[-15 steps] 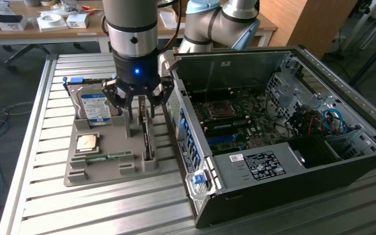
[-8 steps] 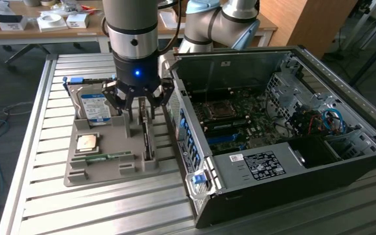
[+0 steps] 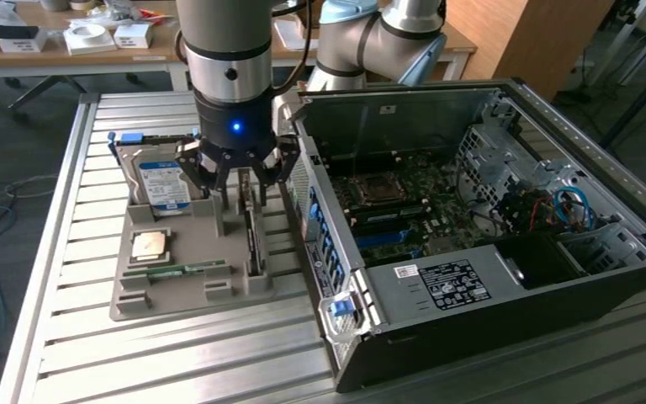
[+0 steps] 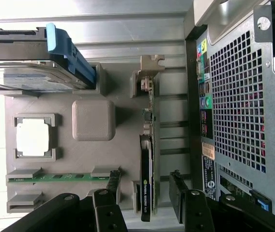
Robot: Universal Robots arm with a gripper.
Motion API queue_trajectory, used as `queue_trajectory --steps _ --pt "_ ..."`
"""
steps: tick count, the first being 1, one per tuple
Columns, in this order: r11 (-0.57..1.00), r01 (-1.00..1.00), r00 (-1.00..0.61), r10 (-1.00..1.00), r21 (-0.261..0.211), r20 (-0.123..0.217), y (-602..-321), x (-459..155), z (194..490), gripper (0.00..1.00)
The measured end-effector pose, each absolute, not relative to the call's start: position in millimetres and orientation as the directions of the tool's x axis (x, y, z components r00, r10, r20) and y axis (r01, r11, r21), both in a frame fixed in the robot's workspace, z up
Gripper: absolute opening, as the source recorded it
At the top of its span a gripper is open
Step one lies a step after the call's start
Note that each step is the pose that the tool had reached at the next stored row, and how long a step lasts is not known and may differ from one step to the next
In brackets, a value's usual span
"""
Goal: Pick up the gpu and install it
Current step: 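Pick up the gpu and move the gpu toward the slot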
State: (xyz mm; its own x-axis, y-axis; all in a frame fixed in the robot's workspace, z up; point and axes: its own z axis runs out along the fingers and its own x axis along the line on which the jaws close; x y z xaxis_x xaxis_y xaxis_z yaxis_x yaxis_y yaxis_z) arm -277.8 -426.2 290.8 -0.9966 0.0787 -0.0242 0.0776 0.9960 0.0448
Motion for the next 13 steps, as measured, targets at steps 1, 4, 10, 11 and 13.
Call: queue_trajectory --steps 1,4,10,11,13 --pt "0.996 0.078 -0.997 0.079 0.045 -0.024 -426 -278 291 0.53" --pt "0.996 0.078 -0.997 0.079 0.045 -0.024 -426 -278 289 0.53" --pt "0.996 0.078 -0.997 0.079 0.045 -0.024 -426 -278 280 0.53" --pt "0.996 0.078 -0.997 0.079 0.045 -0.024 -426 -278 278 0.53" --pt "0.996 0.078 -0.997 0.079 0.045 -0.024 -426 -278 275 0.53"
